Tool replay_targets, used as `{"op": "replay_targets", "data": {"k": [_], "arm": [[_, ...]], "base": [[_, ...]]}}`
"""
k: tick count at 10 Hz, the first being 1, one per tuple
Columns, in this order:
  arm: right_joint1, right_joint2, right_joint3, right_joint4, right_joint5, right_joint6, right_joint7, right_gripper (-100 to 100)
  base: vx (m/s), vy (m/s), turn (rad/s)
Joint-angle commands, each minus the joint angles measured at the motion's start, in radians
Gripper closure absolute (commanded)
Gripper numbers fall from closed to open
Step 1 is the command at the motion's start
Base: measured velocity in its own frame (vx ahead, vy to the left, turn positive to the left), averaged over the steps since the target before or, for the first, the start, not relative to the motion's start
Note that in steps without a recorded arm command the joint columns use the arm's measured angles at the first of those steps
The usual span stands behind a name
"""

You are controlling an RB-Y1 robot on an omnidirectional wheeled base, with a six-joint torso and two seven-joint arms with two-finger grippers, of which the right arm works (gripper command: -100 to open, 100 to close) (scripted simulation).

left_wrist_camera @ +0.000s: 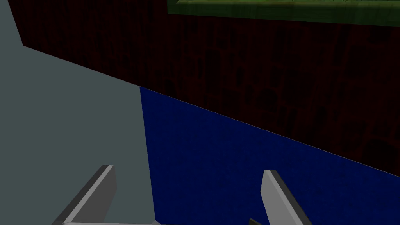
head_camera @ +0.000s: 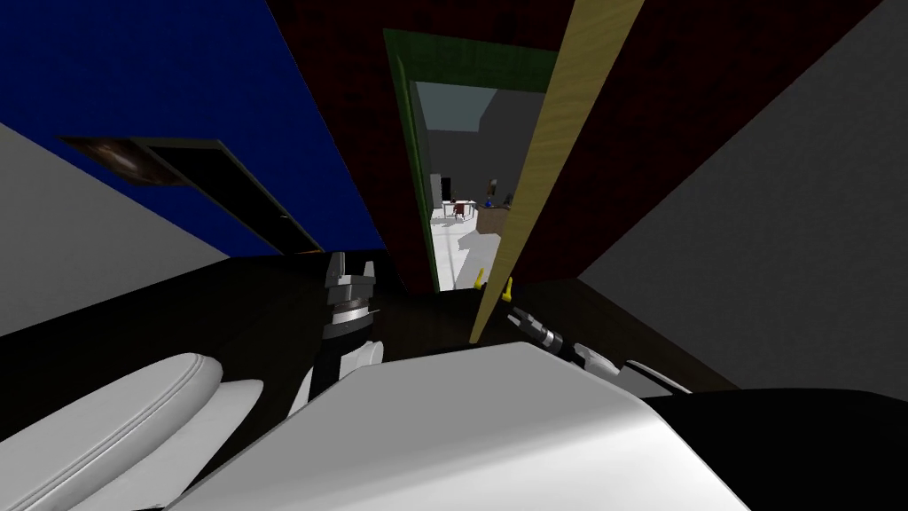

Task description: Pull the door open

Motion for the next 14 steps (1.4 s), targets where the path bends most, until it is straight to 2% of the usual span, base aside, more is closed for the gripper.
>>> {"op": "replay_targets", "data": {"k": [1, 3, 5, 12, 14], "arm": [[-0.021, 0.007, 0.009, 0.025, 0.009, -0.011, 0.000, -100], [-0.041, 0.011, 0.022, 0.037, 0.021, -0.017, -0.003, -100], [-0.041, 0.011, 0.022, 0.037, 0.021, -0.017, -0.003, -100], [-0.041, 0.011, 0.022, 0.037, 0.021, -0.017, -0.003, -100], [-0.042, 0.013, 0.027, 0.034, 0.027, -0.013, -0.007, -100]], "base": [[-0.060, -0.109, -0.087], [-0.047, -0.093, -0.065], [-0.028, -0.057, -0.018], [0.001, 0.003, 0.002], [0.046, 0.076, -0.079]]}}
